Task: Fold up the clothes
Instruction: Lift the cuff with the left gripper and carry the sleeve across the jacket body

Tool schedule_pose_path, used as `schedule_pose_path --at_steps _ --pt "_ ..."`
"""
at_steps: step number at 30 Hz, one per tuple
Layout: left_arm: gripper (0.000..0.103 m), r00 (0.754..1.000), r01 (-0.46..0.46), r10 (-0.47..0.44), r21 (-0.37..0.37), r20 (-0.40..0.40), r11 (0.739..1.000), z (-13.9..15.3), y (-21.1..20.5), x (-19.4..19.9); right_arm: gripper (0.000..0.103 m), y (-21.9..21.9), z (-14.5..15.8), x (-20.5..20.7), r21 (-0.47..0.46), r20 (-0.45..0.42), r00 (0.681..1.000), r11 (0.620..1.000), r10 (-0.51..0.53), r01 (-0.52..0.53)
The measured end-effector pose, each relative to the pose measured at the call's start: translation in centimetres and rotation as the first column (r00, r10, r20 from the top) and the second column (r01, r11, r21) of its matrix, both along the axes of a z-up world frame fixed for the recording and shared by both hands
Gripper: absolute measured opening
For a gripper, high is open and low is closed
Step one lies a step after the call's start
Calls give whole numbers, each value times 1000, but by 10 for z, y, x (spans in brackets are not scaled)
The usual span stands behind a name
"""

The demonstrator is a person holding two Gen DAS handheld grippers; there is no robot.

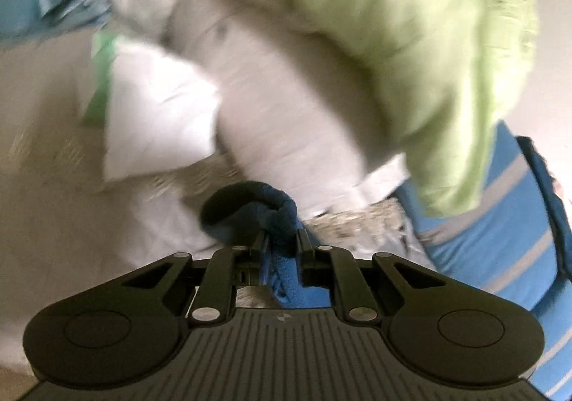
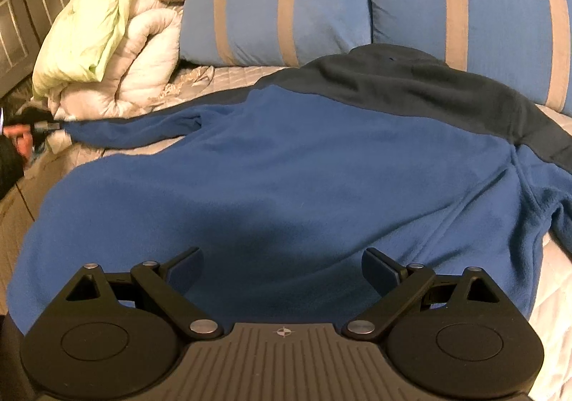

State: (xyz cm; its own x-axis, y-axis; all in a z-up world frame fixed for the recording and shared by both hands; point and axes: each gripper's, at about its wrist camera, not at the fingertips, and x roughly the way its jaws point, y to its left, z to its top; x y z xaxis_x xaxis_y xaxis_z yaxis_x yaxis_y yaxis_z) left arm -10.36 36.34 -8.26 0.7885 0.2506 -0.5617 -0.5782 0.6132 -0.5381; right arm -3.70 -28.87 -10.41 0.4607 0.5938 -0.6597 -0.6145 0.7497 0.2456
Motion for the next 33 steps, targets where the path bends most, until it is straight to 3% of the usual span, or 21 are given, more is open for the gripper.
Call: schedule_pose_path --at_steps 4,7,13,17,24,32,33 --pt "14 998 55 -57 53 28 997 31 -19 14 96 3 -1 -1 -11 2 1000 1000 7 -7" --pt "14 992 118 -123 134 24 984 52 -44 28 96 1 -1 -2 -2 5 1000 1000 -8 8" --pt "13 973 222 -229 263 -2 939 78 -93 78 96 -2 -2 0 3 7 997 997 -75 75" --pt "13 955 283 -295 336 -16 898 92 -127 105 100 -4 0 -4 -13 53 988 990 -142 143" --pt "13 898 391 -439 409 25 825 112 -205 141 102 -1 1 -7 -52 94 981 984 -168 173" --pt "13 806 505 -592 489 28 711 130 -297 163 102 -2 1 -10 -41 108 978 982 -178 183" --pt "13 789 520 -614 507 24 687 132 -308 164 102 -2 1 -10 -38 107 978 982 -178 183"
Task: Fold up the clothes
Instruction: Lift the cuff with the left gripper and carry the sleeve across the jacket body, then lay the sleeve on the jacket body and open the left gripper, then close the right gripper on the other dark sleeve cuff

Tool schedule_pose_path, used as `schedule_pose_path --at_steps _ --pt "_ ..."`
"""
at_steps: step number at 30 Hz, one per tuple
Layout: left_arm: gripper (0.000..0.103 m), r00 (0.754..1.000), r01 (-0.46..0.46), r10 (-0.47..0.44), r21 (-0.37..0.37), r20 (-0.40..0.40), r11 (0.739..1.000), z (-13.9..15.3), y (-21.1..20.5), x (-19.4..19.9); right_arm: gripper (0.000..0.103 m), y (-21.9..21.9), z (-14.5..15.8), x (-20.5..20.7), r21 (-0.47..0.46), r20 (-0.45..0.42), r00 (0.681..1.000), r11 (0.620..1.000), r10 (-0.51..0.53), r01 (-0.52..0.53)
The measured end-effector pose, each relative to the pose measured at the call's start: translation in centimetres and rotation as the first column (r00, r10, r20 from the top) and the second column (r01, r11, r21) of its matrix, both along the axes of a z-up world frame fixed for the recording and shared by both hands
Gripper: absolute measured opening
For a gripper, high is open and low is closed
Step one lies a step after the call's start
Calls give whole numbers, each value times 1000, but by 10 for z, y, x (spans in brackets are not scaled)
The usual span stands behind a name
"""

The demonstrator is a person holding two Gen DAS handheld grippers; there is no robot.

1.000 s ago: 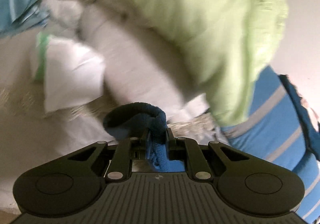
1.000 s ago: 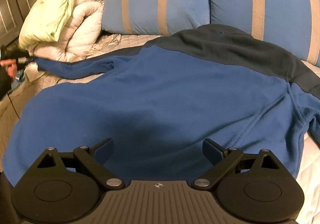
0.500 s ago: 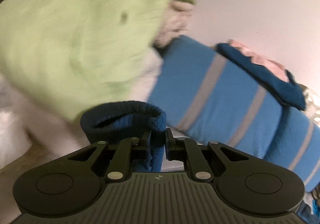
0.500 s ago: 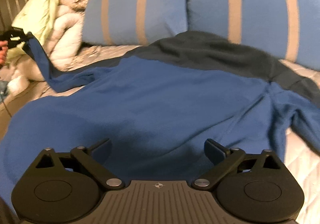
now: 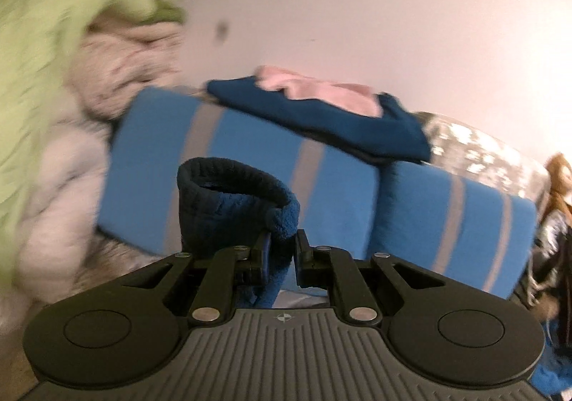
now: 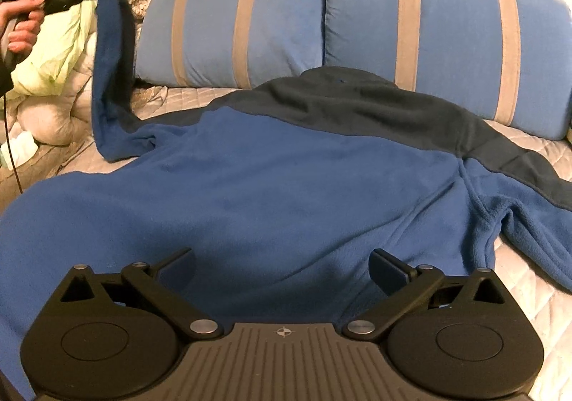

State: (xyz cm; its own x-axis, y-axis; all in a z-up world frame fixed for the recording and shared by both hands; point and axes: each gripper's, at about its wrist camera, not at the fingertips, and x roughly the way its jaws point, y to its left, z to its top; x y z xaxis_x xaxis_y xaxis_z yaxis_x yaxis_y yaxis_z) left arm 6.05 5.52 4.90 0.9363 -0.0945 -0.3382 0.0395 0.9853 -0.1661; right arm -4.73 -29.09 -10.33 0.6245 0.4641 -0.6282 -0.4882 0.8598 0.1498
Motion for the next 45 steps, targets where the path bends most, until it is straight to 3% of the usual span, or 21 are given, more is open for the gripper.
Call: schedule_pose_path --at_steps 4,8,9,11,12,15,23,30,38,45 --pt "13 988 140 -144 69 57 988 3 -42 2 102 0 -1 1 9 -8 1000 1000 20 -20" --pt "19 931 337 -349 115 106 934 3 -94 -2 102 0 -2 3 27 -28 999 999 44 -44" --pt "26 913 377 -391 130 115 917 0 -107 -4 102 0 -2 4 35 -33 998 998 49 -47" --pt "70 875 451 -469 150 122 880 -7 -135 -7 102 -1 -2 4 40 -36 998 998 49 -48" --pt "77 862 476 -494 149 118 867 -10 -144 -9 102 -1 -2 4 41 -37 998 998 48 -47" --pt "80 844 514 -529 143 92 846 -20 -164 -20 102 -2 -2 5 43 -37 998 998 44 -43" --pt "80 894 446 -447 159 -37 881 -57 -139 -60 102 -4 -1 5 49 -40 999 998 34 -32" --pt "80 934 349 -339 93 -110 933 -112 -94 -109 101 -3 -1 4 36 -30 1000 999 8 -7" --pt "80 919 362 -335 111 -210 925 -162 -99 -123 94 10 20 30 -39 -92 996 999 8 -12" --pt "80 922 351 -313 151 -226 924 -168 -105 -120 75 13 25 118 113 -254 967 993 -13 43"
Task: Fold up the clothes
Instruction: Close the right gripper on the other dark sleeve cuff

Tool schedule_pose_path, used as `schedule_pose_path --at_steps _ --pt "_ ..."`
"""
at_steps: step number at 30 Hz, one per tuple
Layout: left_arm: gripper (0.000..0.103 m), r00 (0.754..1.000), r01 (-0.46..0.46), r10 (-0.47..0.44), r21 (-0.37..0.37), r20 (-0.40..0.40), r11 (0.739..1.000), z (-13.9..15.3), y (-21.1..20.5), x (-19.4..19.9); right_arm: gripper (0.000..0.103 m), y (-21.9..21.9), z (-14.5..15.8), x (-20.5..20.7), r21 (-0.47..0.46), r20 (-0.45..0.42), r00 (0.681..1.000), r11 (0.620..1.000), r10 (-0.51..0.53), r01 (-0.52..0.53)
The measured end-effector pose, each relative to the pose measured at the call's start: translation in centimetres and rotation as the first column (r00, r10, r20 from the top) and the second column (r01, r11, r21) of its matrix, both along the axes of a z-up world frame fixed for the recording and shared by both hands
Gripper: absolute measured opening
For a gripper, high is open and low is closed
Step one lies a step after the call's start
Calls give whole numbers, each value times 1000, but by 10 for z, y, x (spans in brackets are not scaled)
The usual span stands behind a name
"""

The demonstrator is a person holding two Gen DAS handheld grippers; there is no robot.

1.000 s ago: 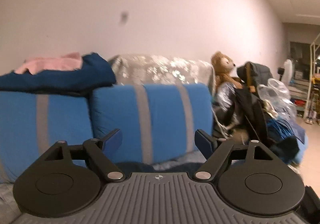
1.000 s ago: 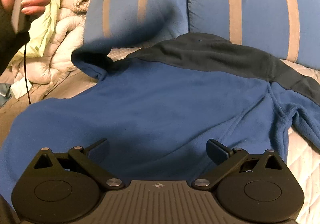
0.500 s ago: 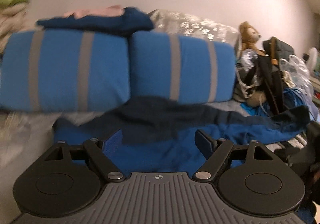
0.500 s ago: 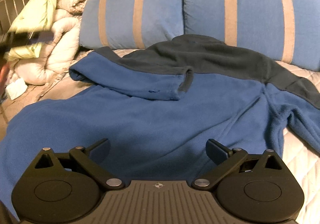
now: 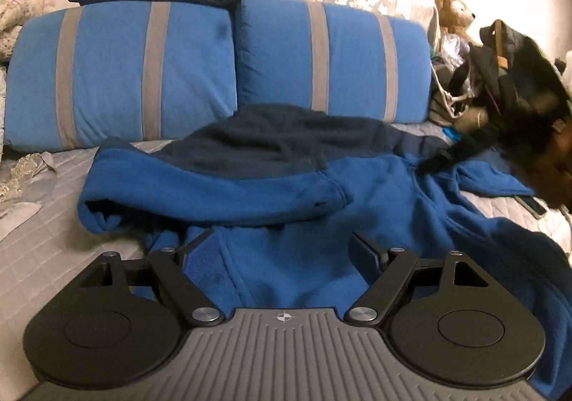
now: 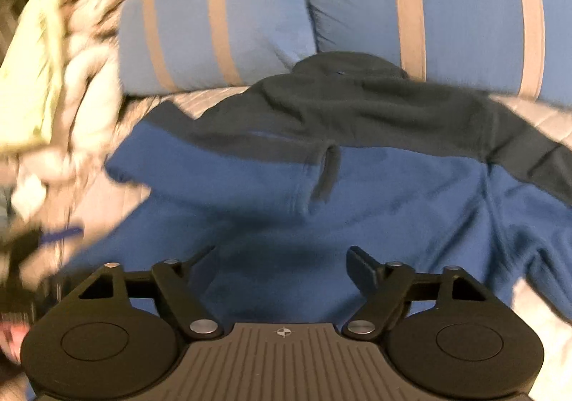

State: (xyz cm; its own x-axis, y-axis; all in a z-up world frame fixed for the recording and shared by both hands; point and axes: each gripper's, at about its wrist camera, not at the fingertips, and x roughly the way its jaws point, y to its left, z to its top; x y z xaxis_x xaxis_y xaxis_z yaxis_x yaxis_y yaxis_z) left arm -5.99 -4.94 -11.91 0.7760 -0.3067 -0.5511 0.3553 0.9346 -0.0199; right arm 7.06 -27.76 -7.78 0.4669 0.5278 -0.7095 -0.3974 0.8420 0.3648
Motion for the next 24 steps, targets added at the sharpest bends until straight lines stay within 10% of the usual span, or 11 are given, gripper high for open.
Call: schedule_pose_path --at_steps 11,13,24 --pt "79 999 -29 28 -15 -45 999 -5 2 4 41 39 -70 96 59 -144 981 989 -130 139" --pt "79 998 -29 28 -1 -48 1000 -6 -1 4 17 45 -78 98 44 -146 979 988 -139 147" --pt "79 999 -24 24 2 -48 1000 -5 0 7 23 34 -76 72 -6 -220 967 991 -130 131"
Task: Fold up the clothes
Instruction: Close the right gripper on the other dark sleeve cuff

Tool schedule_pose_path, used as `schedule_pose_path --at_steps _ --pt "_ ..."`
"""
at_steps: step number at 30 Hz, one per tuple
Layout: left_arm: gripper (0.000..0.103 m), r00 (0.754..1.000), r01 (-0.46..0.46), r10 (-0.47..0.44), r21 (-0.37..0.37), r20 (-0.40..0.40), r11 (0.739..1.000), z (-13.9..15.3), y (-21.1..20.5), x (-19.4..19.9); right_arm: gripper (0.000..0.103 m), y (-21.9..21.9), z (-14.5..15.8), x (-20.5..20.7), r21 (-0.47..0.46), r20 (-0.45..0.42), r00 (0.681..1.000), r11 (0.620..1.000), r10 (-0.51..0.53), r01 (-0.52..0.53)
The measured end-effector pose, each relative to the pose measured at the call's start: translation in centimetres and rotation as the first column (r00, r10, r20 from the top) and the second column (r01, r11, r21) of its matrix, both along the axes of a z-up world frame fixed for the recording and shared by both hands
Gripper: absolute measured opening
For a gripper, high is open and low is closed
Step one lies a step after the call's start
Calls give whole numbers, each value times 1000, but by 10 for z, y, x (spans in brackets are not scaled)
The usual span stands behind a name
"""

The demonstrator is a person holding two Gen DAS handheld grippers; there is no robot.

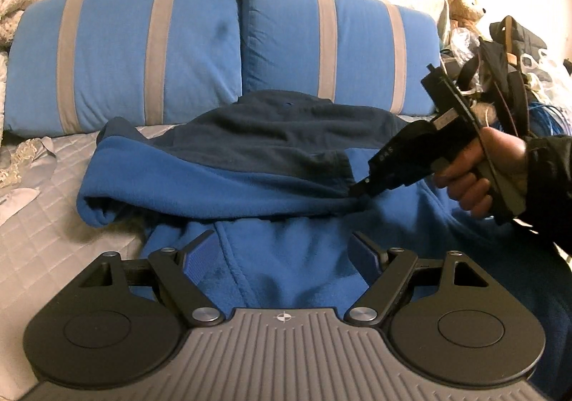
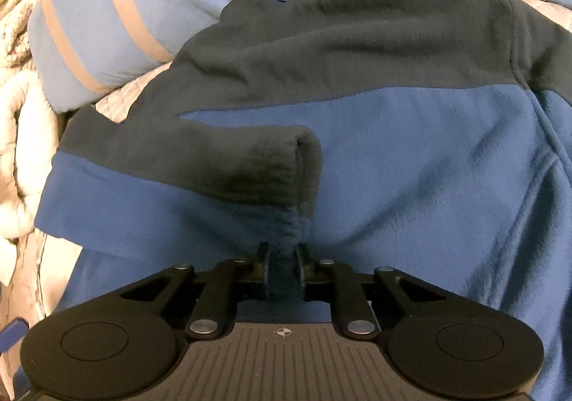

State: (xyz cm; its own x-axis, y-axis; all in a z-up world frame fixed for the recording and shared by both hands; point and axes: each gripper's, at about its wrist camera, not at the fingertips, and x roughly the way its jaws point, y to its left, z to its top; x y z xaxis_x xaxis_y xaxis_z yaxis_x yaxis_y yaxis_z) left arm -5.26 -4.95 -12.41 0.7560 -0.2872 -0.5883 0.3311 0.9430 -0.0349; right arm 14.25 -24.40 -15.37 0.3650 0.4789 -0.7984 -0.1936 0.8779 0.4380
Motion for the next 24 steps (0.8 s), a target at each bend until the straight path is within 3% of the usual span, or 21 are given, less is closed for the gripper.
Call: schedule_pose_path --at_steps 3,4,9,17,20,24 --pt "79 1000 3 -3 -2 -3 1000 0 1 1 48 -7 5 1 19 25 999 999 -39 39" --pt "79 1000 3 -3 -5 -3 1000 0 1 1 52 -9 4 3 30 24 998 998 -57 56" --pt "79 1000 3 -3 -3 -5 1000 -1 0 1 53 -23 -21 13 188 -96 990 975 -102 119" --pt "79 1000 11 -11 -6 -26 1000 -2 -3 4 56 -33 -53 16 416 -237 964 884 -121 213" --pt "79 999 8 -8 0 -32 1000 -3 -5 6 56 -29 -57 20 440 -246 961 869 -125 225" --pt "79 999 6 -5 15 -38 1000 -3 -8 7 57 -21 -55 21 420 -217 968 884 -124 207"
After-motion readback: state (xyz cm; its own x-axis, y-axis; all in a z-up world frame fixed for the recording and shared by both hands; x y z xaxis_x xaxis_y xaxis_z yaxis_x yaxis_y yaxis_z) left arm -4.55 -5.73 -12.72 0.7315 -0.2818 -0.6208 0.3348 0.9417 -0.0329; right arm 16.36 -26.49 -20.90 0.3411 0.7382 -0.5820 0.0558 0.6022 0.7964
